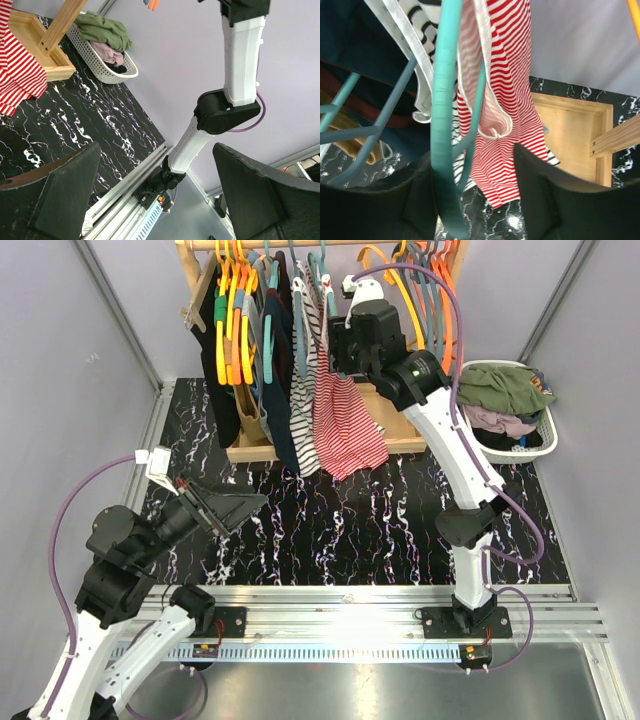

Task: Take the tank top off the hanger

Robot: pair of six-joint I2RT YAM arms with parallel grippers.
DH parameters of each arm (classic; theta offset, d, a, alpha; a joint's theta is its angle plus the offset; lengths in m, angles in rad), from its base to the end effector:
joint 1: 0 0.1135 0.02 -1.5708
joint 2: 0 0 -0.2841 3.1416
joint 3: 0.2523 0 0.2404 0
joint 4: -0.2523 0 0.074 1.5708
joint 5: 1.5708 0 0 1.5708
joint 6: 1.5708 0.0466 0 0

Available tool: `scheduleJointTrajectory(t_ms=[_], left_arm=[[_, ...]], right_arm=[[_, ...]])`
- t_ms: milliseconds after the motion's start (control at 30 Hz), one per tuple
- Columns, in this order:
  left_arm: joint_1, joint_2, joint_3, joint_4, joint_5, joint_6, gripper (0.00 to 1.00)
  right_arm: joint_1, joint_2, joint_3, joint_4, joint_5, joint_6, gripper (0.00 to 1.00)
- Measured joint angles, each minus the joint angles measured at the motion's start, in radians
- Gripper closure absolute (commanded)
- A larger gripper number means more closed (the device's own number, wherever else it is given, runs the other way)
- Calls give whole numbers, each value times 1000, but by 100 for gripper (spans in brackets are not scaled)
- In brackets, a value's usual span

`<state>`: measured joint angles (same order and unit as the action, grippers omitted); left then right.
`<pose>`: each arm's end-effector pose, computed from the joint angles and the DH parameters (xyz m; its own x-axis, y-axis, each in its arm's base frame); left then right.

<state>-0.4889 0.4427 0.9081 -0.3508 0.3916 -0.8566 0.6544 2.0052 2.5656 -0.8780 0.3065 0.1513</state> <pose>0.0452 -0.0442 0.4067 -0.5148 -0.5172 -0.6837 0.5799 0.3773 -0.7221 0.3397 0.2429 0.5088 -0.2981 -0.0476 -0.9533 -0.3115 0.9489 0.0500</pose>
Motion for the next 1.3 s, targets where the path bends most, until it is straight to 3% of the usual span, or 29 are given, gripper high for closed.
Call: scheduleJointTrajectory(t_ms=[33,133,500,733,933,1300], left_arm=[[0,-2,0,-1,0,1,1],[0,-6,0,-2,-1,4,1],[0,-11,0,-14,-5,11,1],[0,7,6,-16,-4,19,1],[0,19,15,-15,-3,22,1],[0,76,28,-14,8,27,1]], right_arm=[[0,8,0,0,0,-7,64],[0,37,2,3,3,-29,100],[-8,39,-3,56,-17,-69,100],[-64,-63,-68,103,-66,-65,100],[-105,-233,-273,214,-72,-45,100],[-155,-517,-794,597,-116,26,100]])
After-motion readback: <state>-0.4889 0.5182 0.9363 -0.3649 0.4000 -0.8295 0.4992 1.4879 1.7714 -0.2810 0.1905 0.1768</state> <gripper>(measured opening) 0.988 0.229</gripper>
